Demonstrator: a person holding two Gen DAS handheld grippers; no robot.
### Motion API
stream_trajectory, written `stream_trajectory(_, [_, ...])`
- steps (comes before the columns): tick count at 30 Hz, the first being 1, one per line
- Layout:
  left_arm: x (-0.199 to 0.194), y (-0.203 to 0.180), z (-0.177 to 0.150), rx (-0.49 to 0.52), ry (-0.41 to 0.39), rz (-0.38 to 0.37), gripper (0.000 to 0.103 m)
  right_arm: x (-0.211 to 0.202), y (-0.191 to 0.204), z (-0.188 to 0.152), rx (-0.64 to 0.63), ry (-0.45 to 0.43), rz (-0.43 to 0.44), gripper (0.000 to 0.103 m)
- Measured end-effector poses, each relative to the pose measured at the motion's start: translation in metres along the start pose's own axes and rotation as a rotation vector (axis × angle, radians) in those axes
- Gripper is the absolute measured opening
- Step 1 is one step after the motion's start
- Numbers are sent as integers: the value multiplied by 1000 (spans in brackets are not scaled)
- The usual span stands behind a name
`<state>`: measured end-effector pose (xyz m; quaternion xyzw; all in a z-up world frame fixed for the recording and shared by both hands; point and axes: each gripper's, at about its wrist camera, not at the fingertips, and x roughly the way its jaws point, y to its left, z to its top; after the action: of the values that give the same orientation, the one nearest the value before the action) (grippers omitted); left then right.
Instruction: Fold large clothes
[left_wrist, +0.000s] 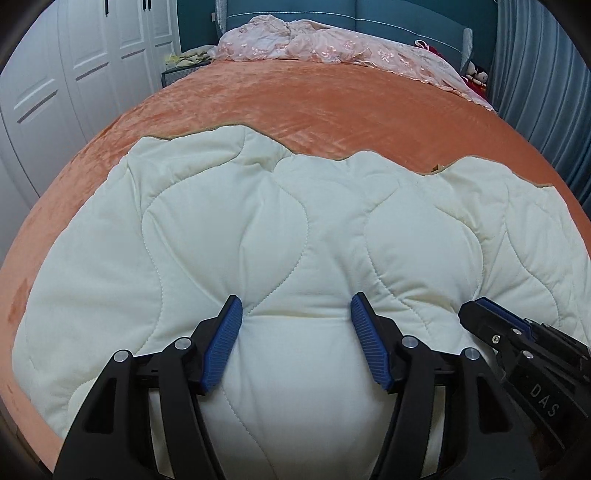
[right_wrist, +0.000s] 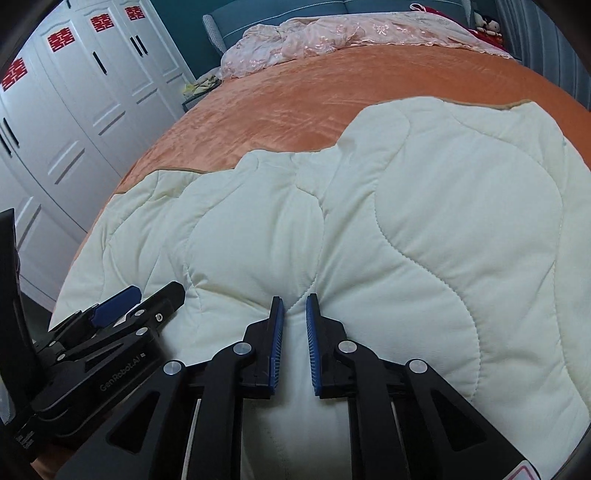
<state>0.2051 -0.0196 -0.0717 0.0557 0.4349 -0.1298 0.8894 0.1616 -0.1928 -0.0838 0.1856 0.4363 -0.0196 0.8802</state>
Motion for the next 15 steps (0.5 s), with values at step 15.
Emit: stream_trajectory(15, [3, -8, -3, 35, -2, 46, 60, -4, 4, -2, 13, 7, -36, 9])
